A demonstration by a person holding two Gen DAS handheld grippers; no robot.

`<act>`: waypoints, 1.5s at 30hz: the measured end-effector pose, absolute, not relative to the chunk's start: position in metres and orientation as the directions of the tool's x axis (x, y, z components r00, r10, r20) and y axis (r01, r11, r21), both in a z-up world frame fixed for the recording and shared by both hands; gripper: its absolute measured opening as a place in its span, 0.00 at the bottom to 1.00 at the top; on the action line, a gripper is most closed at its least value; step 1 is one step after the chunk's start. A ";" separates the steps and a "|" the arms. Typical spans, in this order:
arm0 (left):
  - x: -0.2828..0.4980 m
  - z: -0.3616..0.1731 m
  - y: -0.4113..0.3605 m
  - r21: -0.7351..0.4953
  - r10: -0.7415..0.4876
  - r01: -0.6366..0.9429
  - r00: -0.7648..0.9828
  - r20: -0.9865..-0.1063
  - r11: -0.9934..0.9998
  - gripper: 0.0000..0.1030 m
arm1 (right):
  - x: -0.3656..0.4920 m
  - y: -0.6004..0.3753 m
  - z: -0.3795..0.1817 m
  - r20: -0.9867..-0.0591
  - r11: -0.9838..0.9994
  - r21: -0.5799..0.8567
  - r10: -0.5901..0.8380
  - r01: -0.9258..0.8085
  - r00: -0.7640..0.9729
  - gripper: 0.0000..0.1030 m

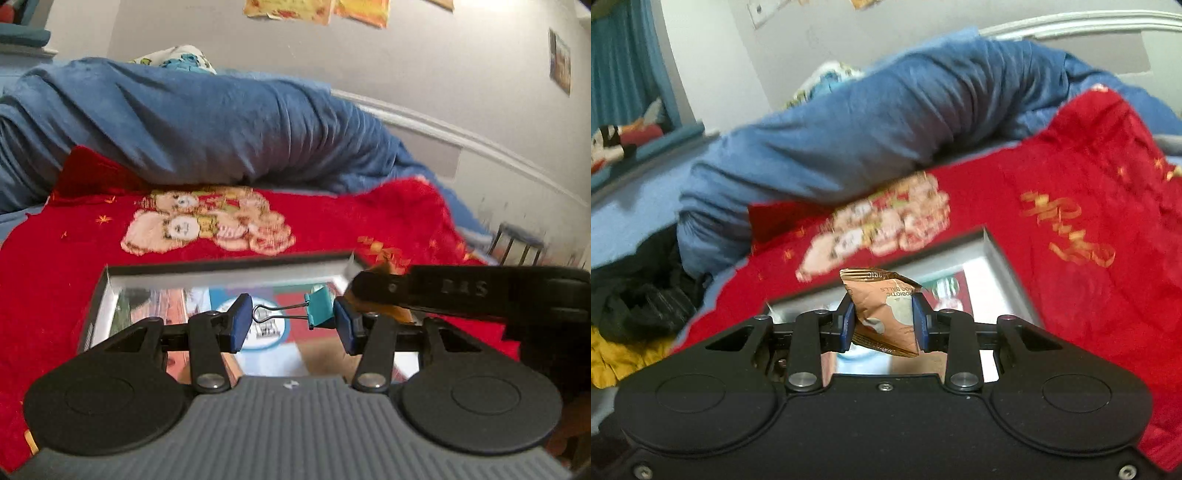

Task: Organize objects
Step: 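Carry clip in left gripper and packet in right gripper down into the box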

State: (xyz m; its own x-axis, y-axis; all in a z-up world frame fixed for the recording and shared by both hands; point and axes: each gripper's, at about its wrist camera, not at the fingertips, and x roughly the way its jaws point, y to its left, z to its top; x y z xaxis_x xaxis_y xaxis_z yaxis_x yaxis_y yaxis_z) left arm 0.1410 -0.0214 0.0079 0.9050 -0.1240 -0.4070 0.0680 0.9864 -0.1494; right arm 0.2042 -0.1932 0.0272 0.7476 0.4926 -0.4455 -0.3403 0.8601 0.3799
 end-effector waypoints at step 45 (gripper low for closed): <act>0.144 -0.032 -0.024 -0.101 -0.053 0.003 0.870 -0.491 0.995 0.54 | 0.215 -0.190 -0.014 -0.528 0.845 0.442 0.517 -0.301 0.674 0.30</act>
State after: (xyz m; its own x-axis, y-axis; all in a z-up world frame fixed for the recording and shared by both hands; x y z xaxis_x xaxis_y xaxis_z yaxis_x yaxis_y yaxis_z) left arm 0.1437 -0.0244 -0.0322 0.8695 -0.0527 -0.4911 0.0029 0.9948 -0.1015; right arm 0.2154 -0.1900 -0.0139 0.6744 0.5165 -0.5277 -0.3015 0.8449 0.4418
